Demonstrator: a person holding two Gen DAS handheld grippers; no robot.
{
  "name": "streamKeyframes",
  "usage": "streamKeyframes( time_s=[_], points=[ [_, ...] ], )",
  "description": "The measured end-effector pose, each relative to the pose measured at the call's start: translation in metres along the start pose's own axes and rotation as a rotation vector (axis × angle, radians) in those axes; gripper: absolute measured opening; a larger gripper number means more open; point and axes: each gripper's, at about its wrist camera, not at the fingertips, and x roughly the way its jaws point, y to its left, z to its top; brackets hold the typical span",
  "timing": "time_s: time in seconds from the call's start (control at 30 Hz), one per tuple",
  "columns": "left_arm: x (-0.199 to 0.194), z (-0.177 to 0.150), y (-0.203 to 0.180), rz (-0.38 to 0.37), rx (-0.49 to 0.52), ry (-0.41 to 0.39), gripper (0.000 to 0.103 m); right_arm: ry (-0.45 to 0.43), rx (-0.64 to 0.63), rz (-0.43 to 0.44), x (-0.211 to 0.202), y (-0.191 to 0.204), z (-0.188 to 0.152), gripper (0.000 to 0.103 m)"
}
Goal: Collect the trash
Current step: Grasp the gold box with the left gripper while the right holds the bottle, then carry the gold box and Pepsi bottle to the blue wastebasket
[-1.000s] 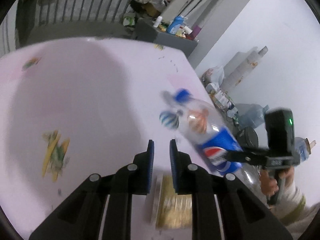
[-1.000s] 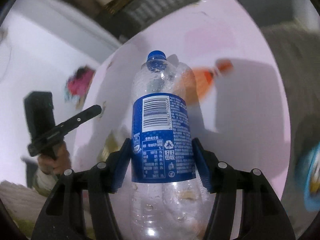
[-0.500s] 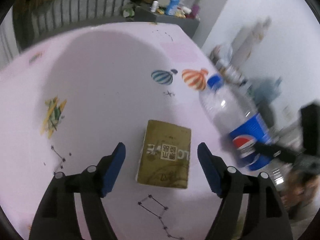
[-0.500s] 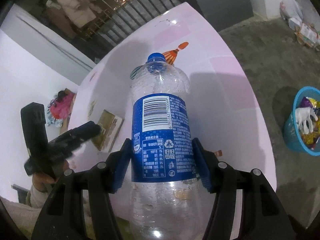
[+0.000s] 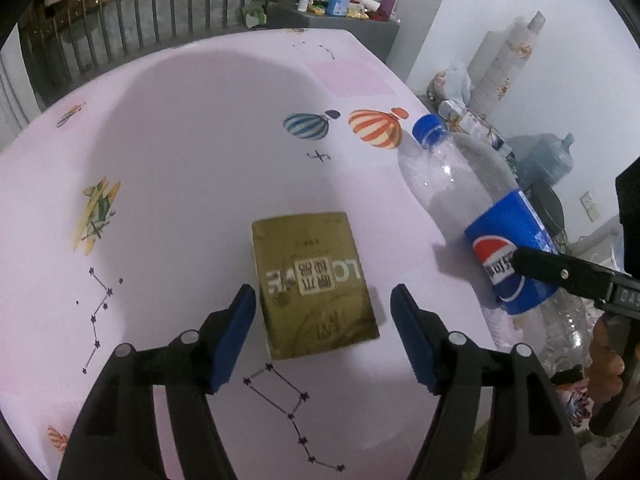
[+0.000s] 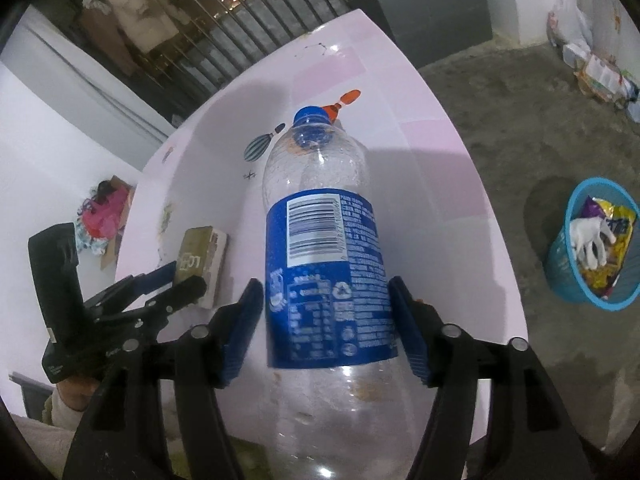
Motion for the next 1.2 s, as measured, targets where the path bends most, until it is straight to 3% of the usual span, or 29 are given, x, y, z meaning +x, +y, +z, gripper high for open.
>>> streamKeyframes(
  time_s=[0.2,0.27,0.3,0.37,0.5,1.2],
  points=[
    [0.009,0.004,-0.001,0.034,-0.006,-0.003,0.068,0.002,-0.011,-0.018,0.002,0.0,0.002,0.068],
    [0.011,0.006,-0.001,0.038,-0.013,-0.004,0.058,0.004,-0.025,-0.03,0.003,0.001,0.002,0.064],
    [0.011,0.006,-0.001,0.03,-0.016,-0.004,0.056,0.007,-0.029,-0.039,0.003,0.0,0.002,0.059],
    [0.01,0.005,-0.002,0.031,-0.011,0.001,0.055,0.021,-0.016,-0.031,0.0,-0.003,0.001,0.058],
    [0.002,-0.003,-0.006,0.004,0.009,0.02,0.055,0.036,-0.012,-0.051,-0.008,-0.005,-0.005,0.059],
    [0.011,-0.006,-0.021,0.095,0.092,0.028,0.057,0.059,-0.031,-0.074,0.0,-0.001,-0.007,0.064]
  ],
)
